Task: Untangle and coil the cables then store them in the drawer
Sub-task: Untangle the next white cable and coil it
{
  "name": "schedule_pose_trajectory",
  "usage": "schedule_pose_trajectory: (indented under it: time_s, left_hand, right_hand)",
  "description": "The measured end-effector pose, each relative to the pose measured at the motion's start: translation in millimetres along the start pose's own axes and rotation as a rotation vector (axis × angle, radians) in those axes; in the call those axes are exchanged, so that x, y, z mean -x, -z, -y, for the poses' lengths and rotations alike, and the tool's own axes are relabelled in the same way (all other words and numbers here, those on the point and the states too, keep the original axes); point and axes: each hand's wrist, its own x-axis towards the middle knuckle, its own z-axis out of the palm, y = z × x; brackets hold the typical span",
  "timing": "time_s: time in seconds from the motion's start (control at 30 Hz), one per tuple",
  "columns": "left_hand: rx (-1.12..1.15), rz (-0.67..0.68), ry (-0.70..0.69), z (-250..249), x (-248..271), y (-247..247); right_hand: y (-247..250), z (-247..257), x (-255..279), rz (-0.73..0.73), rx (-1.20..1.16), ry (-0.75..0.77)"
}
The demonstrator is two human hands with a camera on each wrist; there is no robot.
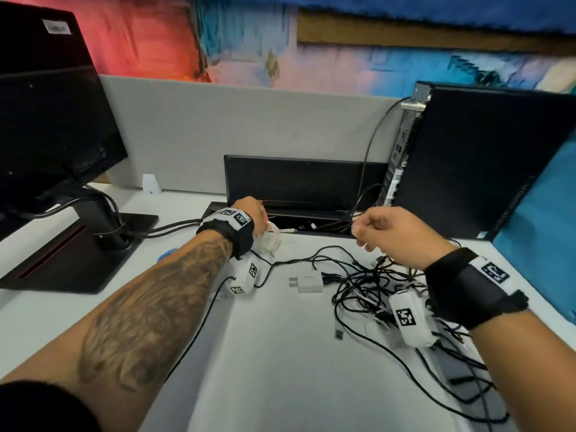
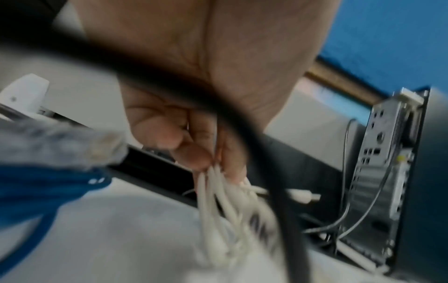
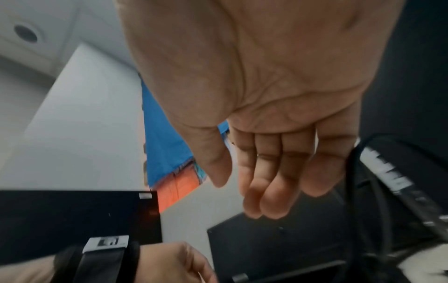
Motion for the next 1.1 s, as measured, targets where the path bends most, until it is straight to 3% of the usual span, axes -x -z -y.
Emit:
schedule_pose_trajectory:
  time_s: [0.17,0.3,0.43,0.53,0.63,0.77,0.93,1.1]
  left_hand:
    - [-0.294,0.086,-0.016,-16,6,-9]
    - [-0.079,-0.014,-0.180,-57,40,-1]
    - [0.216,0.134,-0.418,-97,84,-5]
    - [0.267,0.266,-0.522,-115,111,-17]
    - [0.189,0.311,-0.570,-120,122,-40]
    - [0.040,0.273,-0.578,-118,131,-64]
    - [0.196,0.161,-0.579,-116,133,-66]
    - [0.344,0.140,-0.623,-125,135,-50]
  right_hand:
    - [13,-13,41,0.096,0.107,0.009]
    - [2,-28,59,0.227,0.513,-0.070]
    - [-21,-34,67,0.289,0.715,-0.169]
    - [-28,-33,68,0.302,0.761,-0.207]
    - [-25,-38,68,0.246,0.720,-0.181]
    - [-17,-50,73,0.048,0.523,-0.106]
    - [6,-39,82,-0.076,0.150,0.041]
    - [21,-31,81,-0.207,0.073,0.127]
